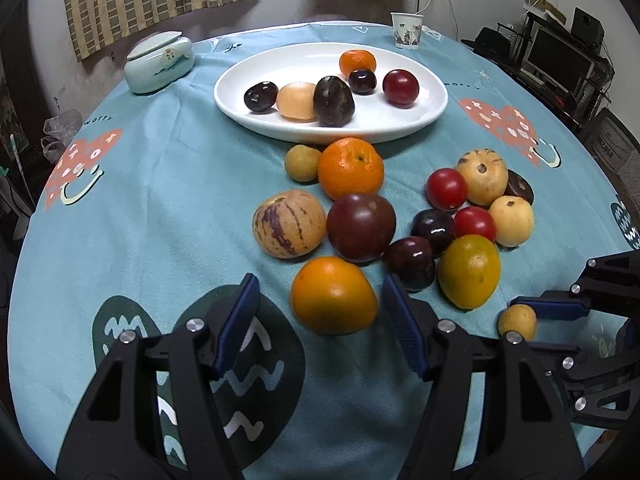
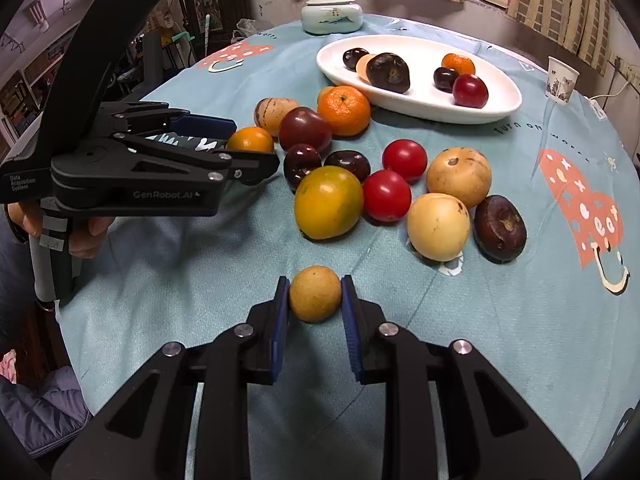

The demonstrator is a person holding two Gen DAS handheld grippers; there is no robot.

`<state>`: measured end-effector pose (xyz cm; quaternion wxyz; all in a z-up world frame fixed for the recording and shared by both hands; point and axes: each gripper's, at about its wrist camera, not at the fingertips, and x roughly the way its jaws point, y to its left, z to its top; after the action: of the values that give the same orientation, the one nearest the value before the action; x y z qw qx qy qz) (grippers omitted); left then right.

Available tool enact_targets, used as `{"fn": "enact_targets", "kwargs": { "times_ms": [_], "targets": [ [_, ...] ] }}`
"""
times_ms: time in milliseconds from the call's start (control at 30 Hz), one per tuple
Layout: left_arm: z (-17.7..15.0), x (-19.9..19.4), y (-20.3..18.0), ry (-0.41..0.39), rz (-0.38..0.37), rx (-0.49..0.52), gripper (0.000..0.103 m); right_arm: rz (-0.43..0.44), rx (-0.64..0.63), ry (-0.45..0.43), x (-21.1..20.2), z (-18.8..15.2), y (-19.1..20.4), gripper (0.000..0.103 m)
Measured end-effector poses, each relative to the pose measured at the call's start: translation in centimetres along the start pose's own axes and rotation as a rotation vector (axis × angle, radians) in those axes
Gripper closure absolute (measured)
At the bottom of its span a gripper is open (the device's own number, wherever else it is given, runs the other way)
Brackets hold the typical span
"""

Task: Organize fruits
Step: 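Return both tools to the fruit cluster and grasp an orange with the left tool, then hold the orange in the left tool while the right tool hovers over a small yellow fruit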

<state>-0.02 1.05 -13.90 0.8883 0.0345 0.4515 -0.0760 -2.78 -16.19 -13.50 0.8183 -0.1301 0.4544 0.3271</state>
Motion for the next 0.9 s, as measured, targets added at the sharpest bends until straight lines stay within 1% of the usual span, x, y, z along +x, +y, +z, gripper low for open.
{"fn": "enact_targets", "kwargs": {
  "times_ms": [100,167,200,333,600,900],
  "targets": [
    [-0.1,0.3,-0.1,0.005,0.016,-0.001,0.044,-0.002,-0.002,0.0,0.0,0.0,0.0,0.077],
    [-0.1,0.3,-0.2,0.006,-0.002,-0.004,0.052,-0.003,-0.005,0.0,0.0,0.0,0.0,0.077],
    [-0.1,0.2,-0.2,0.005,-0.007,-0.003,0.06,-0.003,-0.004,0.0,0.0,0.0,0.0,0.077],
    [-0.4,0.1,-0.8,-0.005,0.028,0.028,0.06,-0.007,-0.004,0.001,0.0,0.0,0.1,0.077],
    [-0.7,-0.4,-0.8,-0.016,0.043,0.036,0.06,-0.01,-0.005,0.001,0.0,0.0,0.1,0.077],
    [-1.1,-1.4,-0.9,-0.033,0.043,0.039,0.06,-0.015,-0.006,0.001,0.0,-0.1,0.1,0.077]
  ]
}}
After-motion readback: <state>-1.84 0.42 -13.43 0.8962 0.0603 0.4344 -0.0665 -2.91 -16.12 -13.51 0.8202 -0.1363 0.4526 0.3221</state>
